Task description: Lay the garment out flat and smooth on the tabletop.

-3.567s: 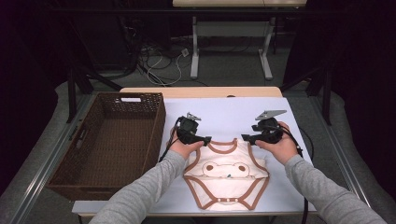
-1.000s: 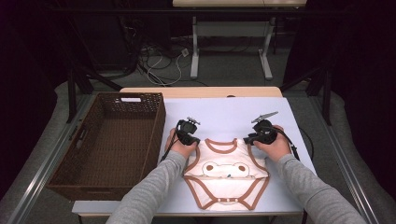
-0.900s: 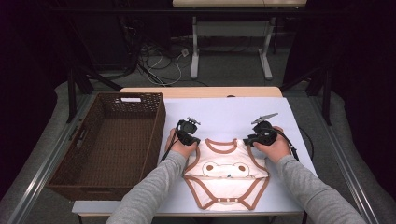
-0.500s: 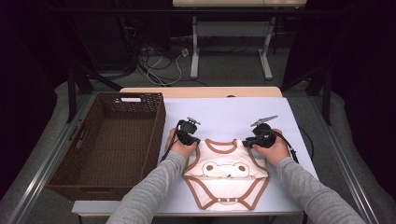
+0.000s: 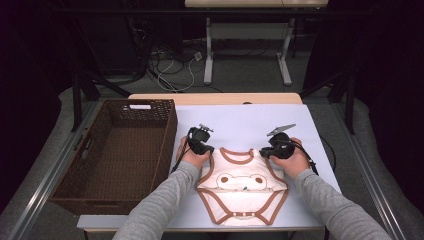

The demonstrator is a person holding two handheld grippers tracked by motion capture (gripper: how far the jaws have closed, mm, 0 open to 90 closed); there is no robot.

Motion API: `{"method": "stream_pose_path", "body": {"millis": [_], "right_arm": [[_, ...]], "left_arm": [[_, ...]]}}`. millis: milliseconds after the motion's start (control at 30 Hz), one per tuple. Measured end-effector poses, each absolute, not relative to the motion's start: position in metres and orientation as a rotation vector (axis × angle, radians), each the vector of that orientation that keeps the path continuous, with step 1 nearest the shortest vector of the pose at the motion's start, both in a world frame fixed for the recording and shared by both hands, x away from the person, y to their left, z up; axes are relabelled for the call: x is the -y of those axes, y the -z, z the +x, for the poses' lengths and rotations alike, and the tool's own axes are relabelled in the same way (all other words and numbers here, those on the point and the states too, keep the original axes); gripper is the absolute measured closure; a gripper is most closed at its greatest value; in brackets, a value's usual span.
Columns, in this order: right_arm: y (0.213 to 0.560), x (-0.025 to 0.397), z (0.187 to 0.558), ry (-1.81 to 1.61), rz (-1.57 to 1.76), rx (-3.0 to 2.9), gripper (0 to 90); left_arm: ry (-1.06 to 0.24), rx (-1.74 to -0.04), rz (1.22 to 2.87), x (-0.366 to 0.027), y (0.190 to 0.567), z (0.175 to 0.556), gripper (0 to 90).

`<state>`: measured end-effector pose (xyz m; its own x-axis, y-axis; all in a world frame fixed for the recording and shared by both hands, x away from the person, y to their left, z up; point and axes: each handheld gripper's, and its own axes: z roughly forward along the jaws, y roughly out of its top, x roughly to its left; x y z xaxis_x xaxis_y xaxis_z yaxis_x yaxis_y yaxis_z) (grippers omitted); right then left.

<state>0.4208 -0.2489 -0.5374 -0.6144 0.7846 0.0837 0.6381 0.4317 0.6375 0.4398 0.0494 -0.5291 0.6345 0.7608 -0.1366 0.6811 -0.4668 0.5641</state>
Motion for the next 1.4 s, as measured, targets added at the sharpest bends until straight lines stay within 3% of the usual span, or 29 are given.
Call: {"method": "stream_pose_path", "body": {"millis": [600,1133,1400], "right_arm": [[0.472,0.255,0.421,-0.960,1.109,-2.359,79.9],[0.416,0.256,0.449,-0.981,1.093,-2.218,79.8],[0.405,0.254,0.469,-0.979,1.129,-2.153,79.8]], "left_arm": [[-0.263,-1.087,2.194,-0.050,0.477,0.445,88.2],[-0.375,-1.078,2.091,-0.052,0.417,0.474,88.3],[-0.426,-1.110,2.071,-0.047,0.405,0.493,88.3]]}}
